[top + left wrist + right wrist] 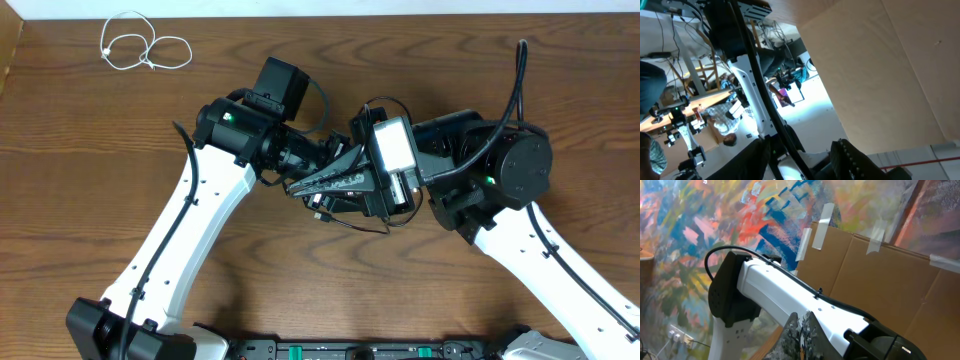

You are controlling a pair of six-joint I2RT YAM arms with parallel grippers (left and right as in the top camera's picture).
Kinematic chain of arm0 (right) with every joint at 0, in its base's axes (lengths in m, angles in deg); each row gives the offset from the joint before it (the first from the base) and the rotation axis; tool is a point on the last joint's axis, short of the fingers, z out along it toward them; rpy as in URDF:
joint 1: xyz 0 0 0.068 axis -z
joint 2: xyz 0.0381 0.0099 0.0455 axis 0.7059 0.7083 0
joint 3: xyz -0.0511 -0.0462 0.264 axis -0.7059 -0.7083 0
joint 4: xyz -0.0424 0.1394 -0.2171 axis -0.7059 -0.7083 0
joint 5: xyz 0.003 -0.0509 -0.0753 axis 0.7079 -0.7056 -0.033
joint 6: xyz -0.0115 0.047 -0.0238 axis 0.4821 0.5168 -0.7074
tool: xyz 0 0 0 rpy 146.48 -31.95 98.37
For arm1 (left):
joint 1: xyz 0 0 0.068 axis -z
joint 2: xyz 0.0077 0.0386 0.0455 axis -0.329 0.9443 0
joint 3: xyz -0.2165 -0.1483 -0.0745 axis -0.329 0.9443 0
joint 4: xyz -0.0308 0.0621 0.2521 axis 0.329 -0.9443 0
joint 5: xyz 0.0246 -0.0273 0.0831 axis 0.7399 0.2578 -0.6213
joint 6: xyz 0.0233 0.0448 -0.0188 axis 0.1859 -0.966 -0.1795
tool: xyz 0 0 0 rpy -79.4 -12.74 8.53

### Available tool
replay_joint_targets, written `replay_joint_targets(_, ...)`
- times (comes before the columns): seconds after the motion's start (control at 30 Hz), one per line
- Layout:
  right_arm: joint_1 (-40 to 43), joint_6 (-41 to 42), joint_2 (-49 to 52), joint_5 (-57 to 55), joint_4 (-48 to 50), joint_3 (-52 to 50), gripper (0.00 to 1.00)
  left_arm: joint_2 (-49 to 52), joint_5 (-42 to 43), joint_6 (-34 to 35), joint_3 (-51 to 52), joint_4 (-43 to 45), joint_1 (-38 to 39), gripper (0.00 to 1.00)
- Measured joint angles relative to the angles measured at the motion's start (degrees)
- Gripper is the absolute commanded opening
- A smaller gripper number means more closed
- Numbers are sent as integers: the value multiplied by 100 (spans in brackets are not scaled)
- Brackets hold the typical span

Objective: Untangle cables

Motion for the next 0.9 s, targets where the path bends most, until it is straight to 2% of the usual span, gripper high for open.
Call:
replay_joint_targets(0.53, -227, -422, 11, -501, -105, 0, 1, 0, 81, 0, 0, 0, 0, 51)
replay_joint_targets(0.67, -227, -474, 57, -564, -105, 0, 1, 0, 90, 7, 0, 2, 0, 41)
replay_joint_targets(0.8, -227, -485, 120, -612, -120, 0, 1, 0, 96, 22, 2, -2, 0, 21)
replay_joint_targets(0.9, -227, -490, 146, -638, -120, 0, 1, 0, 96, 4, 9, 2, 0, 19)
